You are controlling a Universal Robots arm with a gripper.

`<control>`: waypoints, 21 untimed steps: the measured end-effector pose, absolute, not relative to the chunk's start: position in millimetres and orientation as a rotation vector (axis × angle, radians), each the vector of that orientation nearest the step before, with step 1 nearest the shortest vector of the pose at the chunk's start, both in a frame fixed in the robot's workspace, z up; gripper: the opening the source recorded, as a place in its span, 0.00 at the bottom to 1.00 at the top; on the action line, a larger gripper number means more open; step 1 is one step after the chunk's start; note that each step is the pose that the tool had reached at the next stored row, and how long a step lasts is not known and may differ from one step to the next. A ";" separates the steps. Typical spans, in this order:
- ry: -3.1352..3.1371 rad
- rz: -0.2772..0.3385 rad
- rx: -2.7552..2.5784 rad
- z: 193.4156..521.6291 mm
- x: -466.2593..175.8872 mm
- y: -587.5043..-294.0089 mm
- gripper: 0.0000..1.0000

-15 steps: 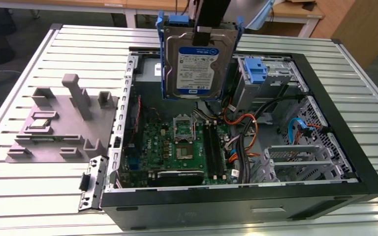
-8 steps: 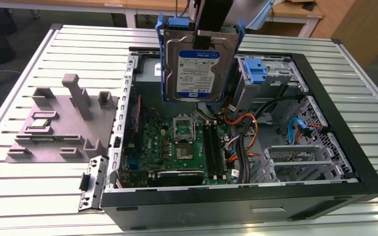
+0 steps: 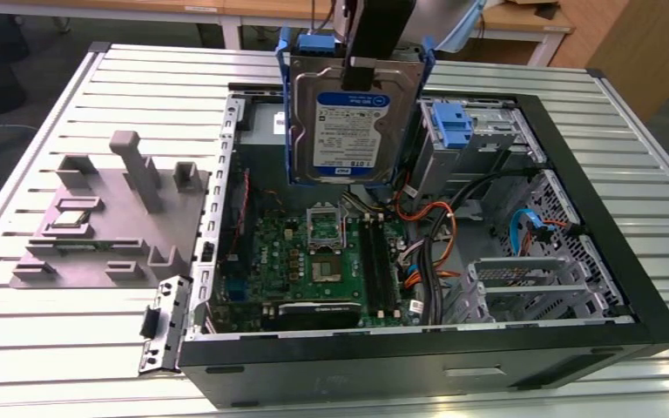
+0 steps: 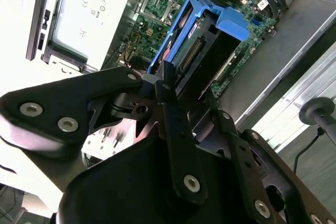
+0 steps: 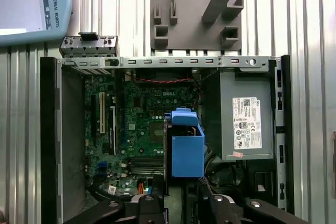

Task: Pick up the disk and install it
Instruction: 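Pick up the disk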

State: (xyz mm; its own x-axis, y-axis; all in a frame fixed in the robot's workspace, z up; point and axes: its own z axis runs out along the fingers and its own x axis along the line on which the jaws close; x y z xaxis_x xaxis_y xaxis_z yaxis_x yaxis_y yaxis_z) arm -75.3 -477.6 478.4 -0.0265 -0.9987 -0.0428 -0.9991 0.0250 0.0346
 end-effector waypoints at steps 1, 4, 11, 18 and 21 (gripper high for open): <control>2.244 0.086 -2.187 478.4 -75.2 -477.7 0.35; 2.244 0.086 -2.187 478.4 -75.3 -477.8 0.35; 2.244 0.086 -2.187 478.3 -73.5 -481.1 0.35; 2.244 0.086 -2.187 478.1 -72.8 -488.2 0.35; 2.244 0.086 -2.187 478.1 -72.8 -489.3 0.35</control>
